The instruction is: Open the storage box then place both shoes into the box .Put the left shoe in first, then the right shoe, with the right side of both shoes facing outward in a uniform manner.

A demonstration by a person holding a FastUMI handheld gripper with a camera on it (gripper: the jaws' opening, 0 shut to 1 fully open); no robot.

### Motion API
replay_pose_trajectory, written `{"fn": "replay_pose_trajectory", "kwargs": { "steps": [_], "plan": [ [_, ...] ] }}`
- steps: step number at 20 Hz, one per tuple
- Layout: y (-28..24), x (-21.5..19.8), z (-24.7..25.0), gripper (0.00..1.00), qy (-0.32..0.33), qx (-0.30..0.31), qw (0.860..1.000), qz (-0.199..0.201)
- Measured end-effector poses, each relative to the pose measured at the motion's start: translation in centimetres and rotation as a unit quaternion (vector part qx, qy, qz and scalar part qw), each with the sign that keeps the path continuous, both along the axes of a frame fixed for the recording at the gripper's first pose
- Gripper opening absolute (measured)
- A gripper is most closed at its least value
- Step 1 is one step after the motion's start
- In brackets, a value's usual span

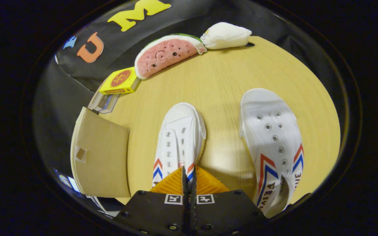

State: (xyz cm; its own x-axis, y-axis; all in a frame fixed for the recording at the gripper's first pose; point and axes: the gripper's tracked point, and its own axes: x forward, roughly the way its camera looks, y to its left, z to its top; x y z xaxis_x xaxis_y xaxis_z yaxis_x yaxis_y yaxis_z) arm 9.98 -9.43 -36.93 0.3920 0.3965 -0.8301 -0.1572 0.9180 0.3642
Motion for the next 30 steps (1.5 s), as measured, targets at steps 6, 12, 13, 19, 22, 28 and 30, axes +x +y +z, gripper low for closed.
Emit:
{"fn": "replay_pose_trajectory", "kwargs": {
  "steps": [6,12,13,19,22,28,30],
  "plan": [
    [0.7,-3.3,5.3,0.01,-0.007,0.046,0.998,-0.044],
    [5.1,-6.2,13.4,0.0,-0.047,0.039,0.998,-0.032],
    [6.5,-6.7,15.0,0.0,-0.056,0.044,0.997,-0.028],
    [17.0,-8.4,20.2,0.0,-0.083,0.071,0.994,-0.019],
    [22.4,-9.3,19.9,0.01,-0.08,0.069,0.994,-0.005],
    [30.7,-11.2,15.7,0.0,-0.056,0.054,0.997,0.012],
    [31.9,-11.6,13.5,0.01,-0.048,0.038,0.998,0.01]
  ]
}}
